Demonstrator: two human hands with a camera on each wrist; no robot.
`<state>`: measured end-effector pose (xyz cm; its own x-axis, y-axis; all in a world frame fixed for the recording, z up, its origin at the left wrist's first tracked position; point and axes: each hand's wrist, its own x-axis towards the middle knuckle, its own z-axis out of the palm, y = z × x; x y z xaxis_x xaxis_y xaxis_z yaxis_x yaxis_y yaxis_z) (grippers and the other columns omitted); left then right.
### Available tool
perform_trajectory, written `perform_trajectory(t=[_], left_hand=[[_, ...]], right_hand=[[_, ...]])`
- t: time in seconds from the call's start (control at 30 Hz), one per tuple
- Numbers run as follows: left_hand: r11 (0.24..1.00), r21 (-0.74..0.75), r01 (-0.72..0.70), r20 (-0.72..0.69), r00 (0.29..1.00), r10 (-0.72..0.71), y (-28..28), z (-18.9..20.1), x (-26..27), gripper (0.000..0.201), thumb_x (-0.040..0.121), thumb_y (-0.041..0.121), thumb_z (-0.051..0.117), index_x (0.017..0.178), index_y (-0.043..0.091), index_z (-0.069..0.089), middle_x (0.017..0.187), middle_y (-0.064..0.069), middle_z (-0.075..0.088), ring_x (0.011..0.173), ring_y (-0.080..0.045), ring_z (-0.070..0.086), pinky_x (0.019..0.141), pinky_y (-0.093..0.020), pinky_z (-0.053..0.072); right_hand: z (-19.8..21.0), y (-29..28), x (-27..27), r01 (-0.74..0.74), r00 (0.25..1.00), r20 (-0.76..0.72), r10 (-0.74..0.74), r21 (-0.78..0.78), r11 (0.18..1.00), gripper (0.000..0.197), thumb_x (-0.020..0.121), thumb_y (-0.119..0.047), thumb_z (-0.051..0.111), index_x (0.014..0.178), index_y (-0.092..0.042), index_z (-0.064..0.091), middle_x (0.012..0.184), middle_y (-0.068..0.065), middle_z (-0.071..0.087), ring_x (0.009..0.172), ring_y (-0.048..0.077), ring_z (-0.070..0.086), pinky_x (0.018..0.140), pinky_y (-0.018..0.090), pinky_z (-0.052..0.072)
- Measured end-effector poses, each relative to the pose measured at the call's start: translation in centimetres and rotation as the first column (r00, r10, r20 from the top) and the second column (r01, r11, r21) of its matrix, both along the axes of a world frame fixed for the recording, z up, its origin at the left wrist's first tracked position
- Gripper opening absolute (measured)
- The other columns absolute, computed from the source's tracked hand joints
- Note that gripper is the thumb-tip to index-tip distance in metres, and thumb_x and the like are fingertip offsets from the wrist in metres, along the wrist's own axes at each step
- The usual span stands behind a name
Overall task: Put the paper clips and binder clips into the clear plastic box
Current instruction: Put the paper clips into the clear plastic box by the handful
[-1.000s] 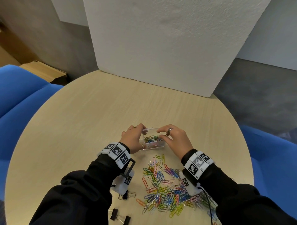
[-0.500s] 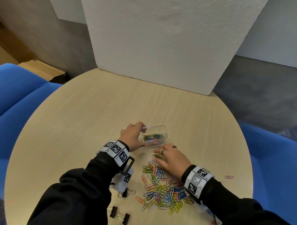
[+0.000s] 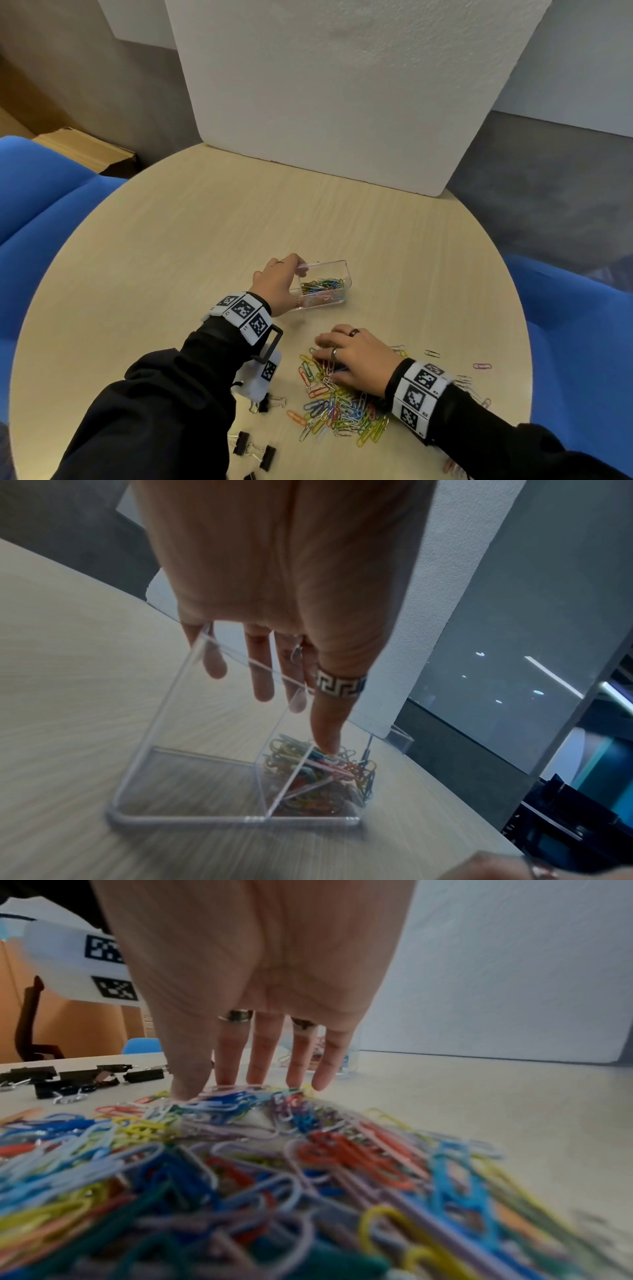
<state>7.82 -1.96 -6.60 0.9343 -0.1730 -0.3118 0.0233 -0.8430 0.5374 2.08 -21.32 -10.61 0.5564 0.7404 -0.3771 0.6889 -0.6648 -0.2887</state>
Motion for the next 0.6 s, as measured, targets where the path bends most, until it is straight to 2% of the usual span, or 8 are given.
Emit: perform_trajectory(t=[0.07, 0.13, 0.23, 0.3, 0.47, 0.6], left_hand=[[1.0, 0.003, 0.002, 0.005, 1.0, -0.002, 0.0, 0.0, 0.0, 0.05, 0.079, 0.032, 0.069, 0.12, 0.021, 0.041, 0.124, 0.009, 0.054, 0.116, -0.017, 0.041, 0.097, -0.039, 0.031], [1.0, 0.002, 0.002, 0.008, 1.0, -0.002, 0.1, 0.0, 0.0, 0.05, 0.08, 0.032, 0.069, 0.12, 0.021, 0.042, 0.124, 0.008, 0.054, 0.115, -0.018, 0.041, 0.096, -0.038, 0.031], [1.0, -0.003, 0.002, 0.006, 1.0, -0.002, 0.1, -0.1, 0.0, 0.05, 0.08, 0.032, 0.069, 0.12, 0.021, 0.042, 0.125, 0.009, 0.054, 0.115, -0.018, 0.041, 0.096, -0.039, 0.031], [1.0, 0.0, 0.001, 0.005, 1.0, -0.001, 0.1, -0.1, 0.0, 0.05, 0.08, 0.032, 0.069, 0.12, 0.022, 0.042, 0.125, 0.009, 0.053, 0.115, -0.018, 0.041, 0.096, -0.039, 0.031], [1.0, 0.003, -0.002, 0.004, 1.0, 0.002, 0.1, -0.1, 0.0, 0.05, 0.08, 0.031, 0.069, 0.12, 0.022, 0.041, 0.125, 0.009, 0.054, 0.116, -0.017, 0.041, 0.097, -0.039, 0.031], [1.0, 0.015, 0.001, 0.012, 1.0, -0.001, 0.1, -0.2, 0.0, 0.051, 0.08, 0.029, 0.07, 0.121, 0.022, 0.041, 0.125, 0.009, 0.054, 0.117, -0.017, 0.041, 0.097, -0.04, 0.031]], right_hand=[[0.4, -0.9, 0.1, 0.05, 0.999, -0.013, -0.049, 0.018, 0.999, 0.044, 0.089, -0.037, 0.053, 0.131, -0.024, 0.05, 0.14, -0.005, 0.044, 0.131, 0.021, 0.03, 0.106, 0.039, 0.031], [0.5, -1.7, 0.2, 0.127, 0.991, -0.039, -0.125, 0.058, 0.99, 0.047, 0.086, -0.04, 0.057, 0.13, -0.026, 0.05, 0.137, -0.005, 0.047, 0.128, 0.019, 0.034, 0.105, 0.035, 0.032], [0.5, -1.9, 0.3, 0.208, 0.974, -0.095, -0.205, 0.025, 0.978, 0.069, 0.072, -0.048, 0.069, 0.134, -0.033, 0.041, 0.14, -0.007, 0.035, 0.127, 0.015, 0.028, 0.106, 0.034, 0.028], [0.3, -1.7, 0.1, 0.214, 0.97, -0.112, -0.217, -0.033, 0.976, 0.071, 0.065, -0.048, 0.074, 0.128, -0.036, 0.044, 0.137, -0.008, 0.032, 0.124, 0.015, 0.025, 0.104, 0.036, 0.028], [-0.1, -1.5, -0.5, 0.322, 0.926, -0.21, -0.313, 0.011, 0.947, 0.045, 0.068, -0.037, 0.076, 0.109, -0.033, 0.059, 0.121, -0.008, 0.042, 0.113, 0.014, 0.034, 0.098, 0.035, 0.035], [0.1, -1.3, -0.7, 0.391, 0.897, -0.24, -0.372, 0.036, 0.92, 0.029, 0.08, -0.033, 0.067, 0.106, -0.023, 0.062, 0.11, -0.003, 0.054, 0.108, 0.014, 0.045, 0.091, 0.028, 0.04]])
